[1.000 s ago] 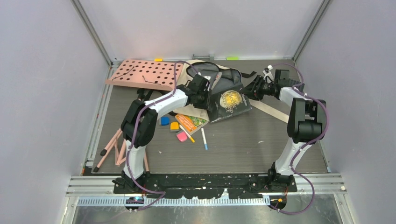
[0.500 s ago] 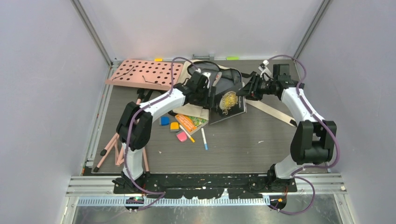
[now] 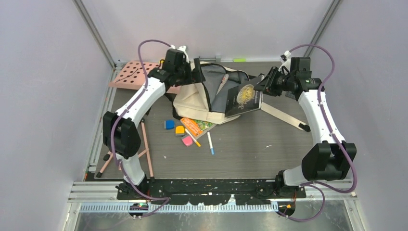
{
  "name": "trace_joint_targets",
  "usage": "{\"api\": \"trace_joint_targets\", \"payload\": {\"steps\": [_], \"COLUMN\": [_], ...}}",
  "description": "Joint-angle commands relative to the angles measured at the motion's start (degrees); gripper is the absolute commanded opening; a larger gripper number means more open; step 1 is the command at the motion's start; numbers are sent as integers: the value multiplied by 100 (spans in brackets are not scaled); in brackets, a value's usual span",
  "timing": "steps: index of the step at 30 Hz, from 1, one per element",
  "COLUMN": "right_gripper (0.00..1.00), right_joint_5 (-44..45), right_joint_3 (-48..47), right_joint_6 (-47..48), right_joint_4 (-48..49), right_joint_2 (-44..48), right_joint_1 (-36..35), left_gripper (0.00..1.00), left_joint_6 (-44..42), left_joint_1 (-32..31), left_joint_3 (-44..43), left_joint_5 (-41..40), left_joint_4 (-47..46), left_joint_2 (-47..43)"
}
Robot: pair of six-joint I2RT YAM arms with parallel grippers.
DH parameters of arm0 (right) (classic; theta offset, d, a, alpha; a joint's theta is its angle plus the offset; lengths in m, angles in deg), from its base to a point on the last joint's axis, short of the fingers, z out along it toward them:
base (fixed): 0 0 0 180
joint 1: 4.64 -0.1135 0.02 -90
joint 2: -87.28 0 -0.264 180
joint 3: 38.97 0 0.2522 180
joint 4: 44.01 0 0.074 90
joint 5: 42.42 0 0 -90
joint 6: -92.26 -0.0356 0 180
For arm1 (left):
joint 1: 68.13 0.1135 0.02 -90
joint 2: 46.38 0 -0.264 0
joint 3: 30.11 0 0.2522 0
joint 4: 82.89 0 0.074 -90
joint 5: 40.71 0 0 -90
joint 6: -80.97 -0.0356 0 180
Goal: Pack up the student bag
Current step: Pick up the book from the center of the board.
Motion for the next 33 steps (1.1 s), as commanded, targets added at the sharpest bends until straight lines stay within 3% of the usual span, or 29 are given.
{"api": "trace_joint_targets", "payload": {"steps": [1,11,17,18,22,25,33], "right_gripper": [1,1,1,1,1,1,1], "right_joint_5": [451,610,769,779,969,1062,952], "right_joint_3": [-628,-741,-566,-535,-446,-241,130], "right_joint_6": [-253,-720,-993,-1013,-1210,-1431,-2566], "right_joint_4": [304,723,1059,1103,1164,1361,2661], "right_joint_2": [589,708,776,775,700,616,208], "right_joint_1": [17,17,17,17,19,17,17], "left_gripper": [92,92,90,81,25,2,0], "left_joint_6": [519,978,1028,1051,1018,871,729], "left_joint_1": [331,532,532,532,532,532,482], "left_joint_3": [-615,-1793,-1816,-1794,-1700,-1395,-409], "left_joint_5": [427,510,696,767,1057,1145,1429], "left_joint_4": [-166,419,352,253,-154,-548,-1596], "left_joint_2": [408,1819,2066,2066,1922,1550,415]}}
